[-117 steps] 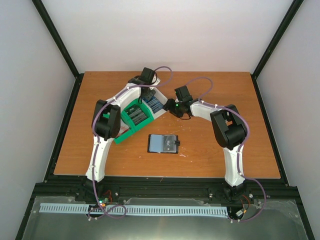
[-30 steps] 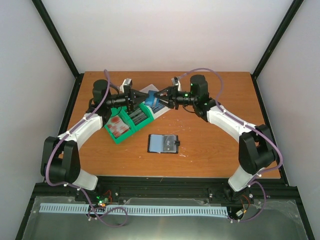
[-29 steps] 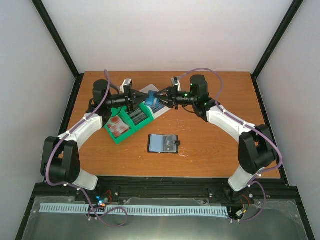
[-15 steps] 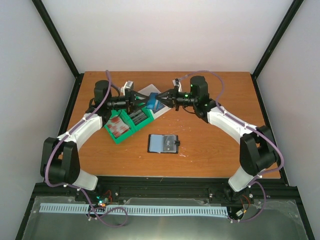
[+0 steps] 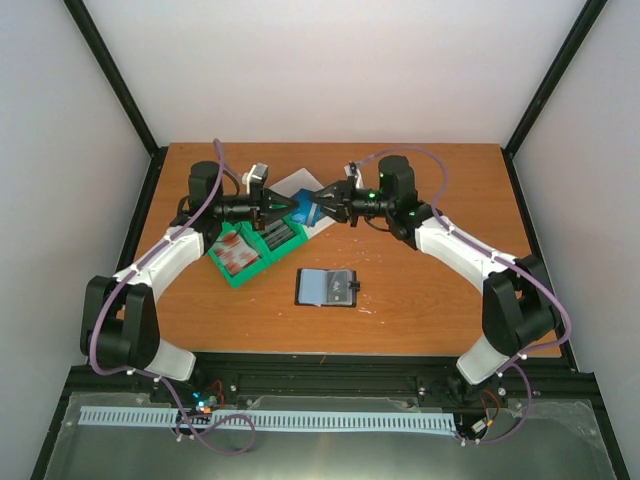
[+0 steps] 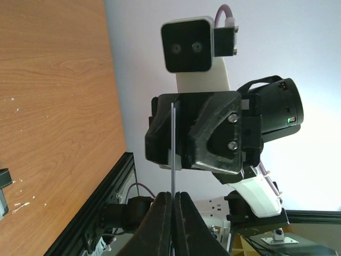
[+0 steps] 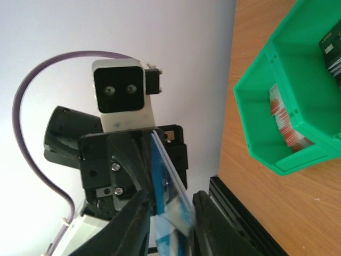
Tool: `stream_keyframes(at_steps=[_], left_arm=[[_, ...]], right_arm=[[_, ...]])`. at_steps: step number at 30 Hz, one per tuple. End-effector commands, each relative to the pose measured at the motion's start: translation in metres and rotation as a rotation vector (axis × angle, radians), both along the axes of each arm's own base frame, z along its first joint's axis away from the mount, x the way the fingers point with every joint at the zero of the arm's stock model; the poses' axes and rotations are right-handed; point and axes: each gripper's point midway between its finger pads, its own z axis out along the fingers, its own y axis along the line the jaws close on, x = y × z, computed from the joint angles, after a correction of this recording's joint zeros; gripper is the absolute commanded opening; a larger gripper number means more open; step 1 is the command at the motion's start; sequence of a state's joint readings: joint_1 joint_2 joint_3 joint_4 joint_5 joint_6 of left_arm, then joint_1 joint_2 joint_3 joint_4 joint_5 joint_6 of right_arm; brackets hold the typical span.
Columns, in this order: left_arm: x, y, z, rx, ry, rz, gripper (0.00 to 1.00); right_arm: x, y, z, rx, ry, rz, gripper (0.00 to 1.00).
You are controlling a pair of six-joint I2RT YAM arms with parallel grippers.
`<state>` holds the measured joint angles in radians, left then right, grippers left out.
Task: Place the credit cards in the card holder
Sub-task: Pick up the credit card from the storage box.
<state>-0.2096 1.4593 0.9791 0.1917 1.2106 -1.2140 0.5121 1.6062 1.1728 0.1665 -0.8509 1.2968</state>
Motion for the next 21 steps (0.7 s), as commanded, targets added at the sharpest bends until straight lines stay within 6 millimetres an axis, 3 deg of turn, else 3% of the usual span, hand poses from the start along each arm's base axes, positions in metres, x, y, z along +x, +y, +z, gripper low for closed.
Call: stream_keyframes(at_steps=[1, 5, 8, 16, 21], left_arm=[[-0.002, 0.001, 0.021, -0.019, -0.058, -0.015, 0.01], [-0.002, 0.005, 0.042, -0.07, -0.047, 0.007, 0.01], [-0.003, 0.008, 0.06, -0.124, -0.017, 0.02, 0.01], [0.0, 0.012, 0.103, -0.259, 0.103, 0.06, 0.01], [-0.001, 0.015, 0.112, -0.289, 0.145, 0.089, 0.01]], right_arm=[[-0.006, 0.0, 0.012, 0.026, -0.053, 0.018, 0.33], [-0.01, -0.006, 0.028, 0.088, -0.128, 0.015, 0.51], [-0.015, -0.011, 0.045, 0.135, -0.198, 0.013, 0.58], [-0.03, -0.024, 0.086, 0.31, -0.297, -0.013, 0.66], [-0.029, -0.022, 0.099, 0.37, -0.305, 0.001, 0.66]])
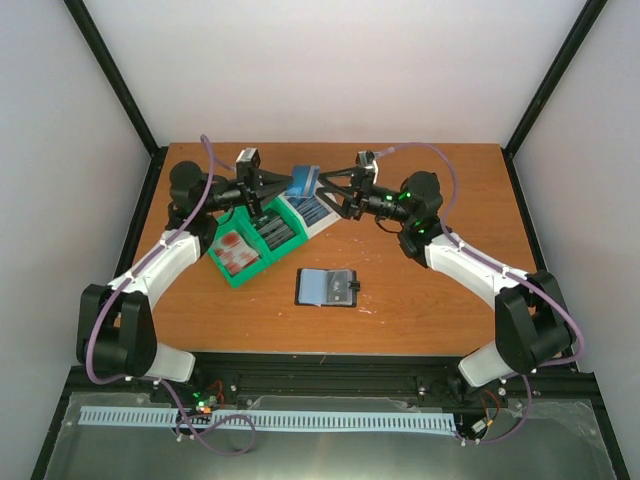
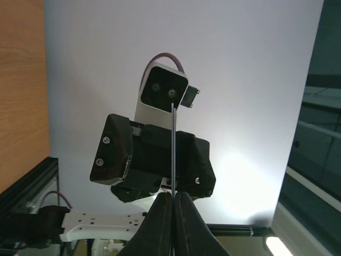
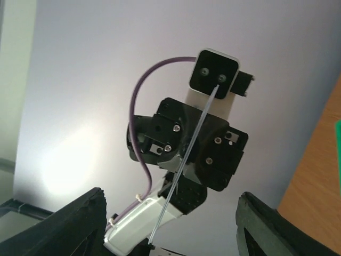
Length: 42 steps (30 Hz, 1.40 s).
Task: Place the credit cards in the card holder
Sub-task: Pick up the credit card from the storage box.
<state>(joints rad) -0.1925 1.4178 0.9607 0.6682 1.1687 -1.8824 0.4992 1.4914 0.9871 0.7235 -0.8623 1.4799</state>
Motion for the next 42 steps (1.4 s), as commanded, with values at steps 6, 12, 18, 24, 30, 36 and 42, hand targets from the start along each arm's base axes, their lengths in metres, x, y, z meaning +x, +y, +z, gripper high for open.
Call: stream_keyframes(at_steps=[6, 12, 18, 24, 30, 36, 42], left_arm=[[-0.009, 0.009, 0.041, -0.096, 0.013, 0.041, 0.01], [-0.011, 0.01, 0.044, -0.113, 0.022, 0.048, 0.01], [-0.01, 0.009, 0.045, -0.109, 0.015, 0.046, 0.01], [-0.009, 0.009, 0.041, -0.093, 0.011, 0.048, 0.01], [-0.007, 0.008, 0.04, -0.077, -0.002, 0.047, 0.01], [-0.009, 0.007, 0.043, -0.063, -0.041, 0.034, 0.01], [-0.013, 0.004, 0.052, -0.013, -0.174, 0.017, 0.01]], right_arm=[[-0.002, -0.003, 0.031, 0.144, -0.063, 0.015, 0.5], [-0.001, 0.002, 0.029, 0.136, -0.067, 0.023, 0.37], [-0.001, 0.008, 0.029, 0.127, -0.084, 0.033, 0.37], [-0.002, 0.012, 0.033, 0.13, -0.105, 0.044, 0.39], [-0.004, 0.013, 0.033, 0.126, -0.112, 0.045, 0.43], [0.004, 0.021, 0.021, 0.064, -0.073, 0.045, 0.41], [0.012, 0.034, -0.003, -0.05, -0.004, 0.057, 0.36]])
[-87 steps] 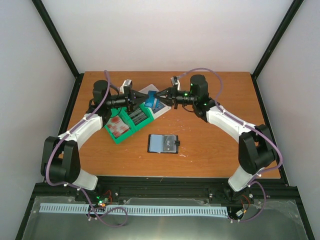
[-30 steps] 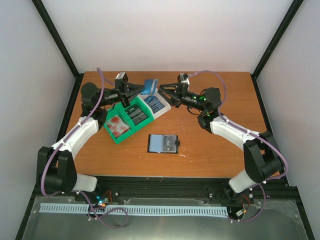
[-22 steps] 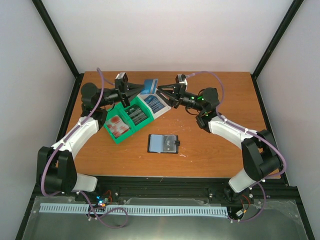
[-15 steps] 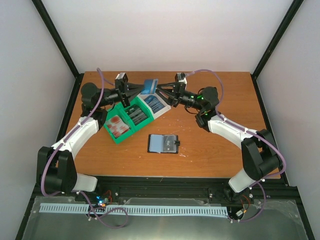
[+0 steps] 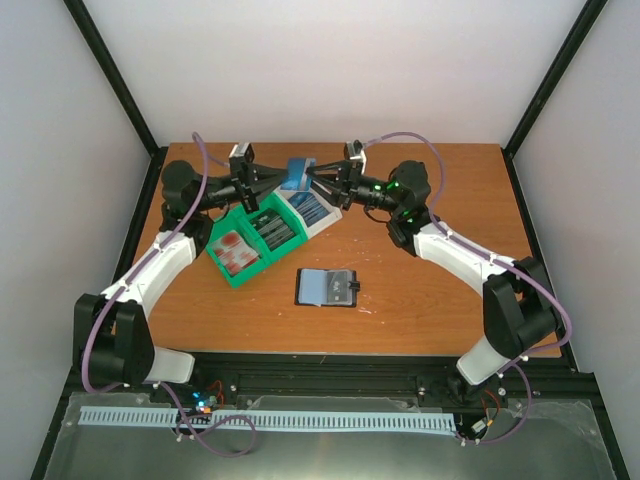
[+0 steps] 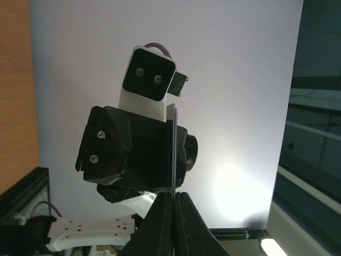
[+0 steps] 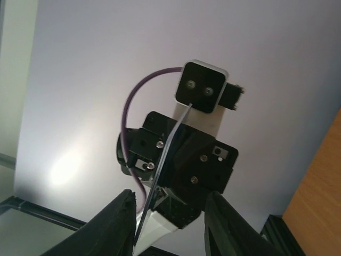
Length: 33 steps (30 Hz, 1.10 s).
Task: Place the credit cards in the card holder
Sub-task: Pick up the credit card from the storage box.
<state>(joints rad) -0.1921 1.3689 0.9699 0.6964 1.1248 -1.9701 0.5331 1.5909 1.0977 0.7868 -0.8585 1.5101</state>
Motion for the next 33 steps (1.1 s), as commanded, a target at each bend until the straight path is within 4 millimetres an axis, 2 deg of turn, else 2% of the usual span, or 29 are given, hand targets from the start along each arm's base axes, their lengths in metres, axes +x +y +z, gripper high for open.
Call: stream_keyframes(at_steps=[1, 4, 7, 12, 16, 25, 33], left_arm=[[-0.008, -0.002, 0.026, 0.05, -0.195, -0.019, 0.01], [-0.01, -0.002, 0.022, 0.074, -0.24, -0.024, 0.01], [-0.013, -0.003, 0.019, 0.088, -0.273, -0.035, 0.01], [-0.014, -0.005, 0.009, 0.121, -0.304, -0.05, 0.07], [-0.012, -0.006, 0.001, 0.156, -0.319, -0.058, 0.08], [-0.012, -0.008, -0.002, 0.187, -0.388, -0.079, 0.09], [-0.012, -0.008, -0.001, 0.209, -0.421, -0.079, 0.04]], right_arm=[[0.002, 0.013, -0.024, -0.109, 0.038, 0.021, 0.34], [0.003, 0.014, -0.03, -0.128, 0.049, 0.02, 0.24], [0.002, 0.014, -0.028, -0.119, 0.043, 0.022, 0.14], [0.004, 0.017, -0.023, -0.111, 0.027, 0.027, 0.04], [0.002, 0.023, -0.027, -0.128, 0.024, 0.038, 0.03], [0.005, 0.027, -0.034, -0.19, 0.004, 0.024, 0.04], [0.013, 0.025, -0.046, -0.259, -0.004, -0.033, 0.04]])
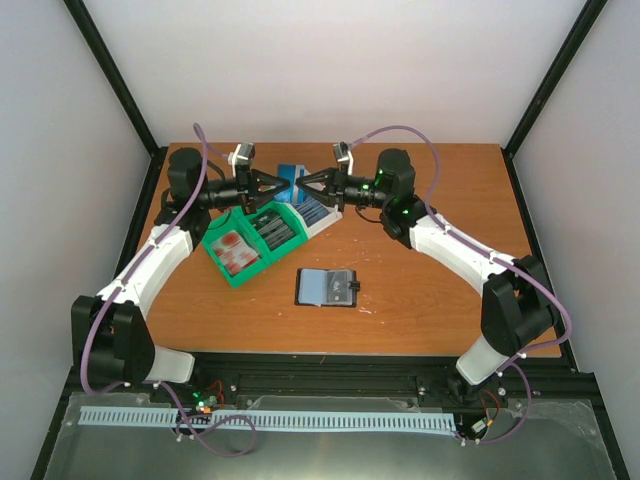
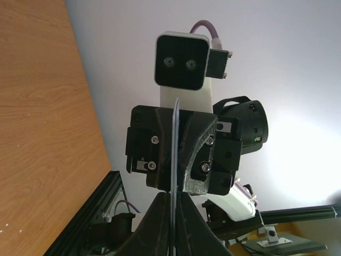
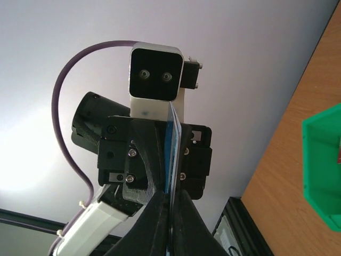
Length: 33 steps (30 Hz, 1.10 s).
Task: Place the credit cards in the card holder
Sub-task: Pick up the credit card from the storage box.
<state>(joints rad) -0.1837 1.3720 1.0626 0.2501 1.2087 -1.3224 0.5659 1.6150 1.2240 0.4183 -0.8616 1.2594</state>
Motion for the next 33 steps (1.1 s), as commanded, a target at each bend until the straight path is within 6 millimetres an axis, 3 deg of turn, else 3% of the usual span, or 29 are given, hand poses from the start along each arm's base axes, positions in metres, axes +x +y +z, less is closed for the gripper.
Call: stream_keyframes(at_steps=[1, 7, 13, 28, 33], left_arm=[[-0.008, -0.005, 0.028, 0.009, -0.134, -0.047, 0.03], [-0.003, -0.001, 0.027, 0.037, -0.164, -0.016, 0.01], [-0.001, 0.001, 0.025, 0.042, -0.159, -0.002, 0.01], [0.005, 0.004, 0.038, 0.002, -0.101, 0.045, 0.01], [0.007, 0.004, 0.03, 0.008, -0.082, 0.05, 0.01]], right_arm=[[0.01, 0.002, -0.024, -0.095, 0.002, -0.057, 0.04], [0.015, -0.01, -0.027, -0.104, -0.014, -0.091, 0.06], [0.0, -0.017, -0.009, -0.014, -0.073, -0.032, 0.25], [-0.028, -0.028, -0.007, -0.003, -0.132, 0.011, 0.26], [-0.036, -0.03, 0.011, 0.045, -0.206, 0.018, 0.36]])
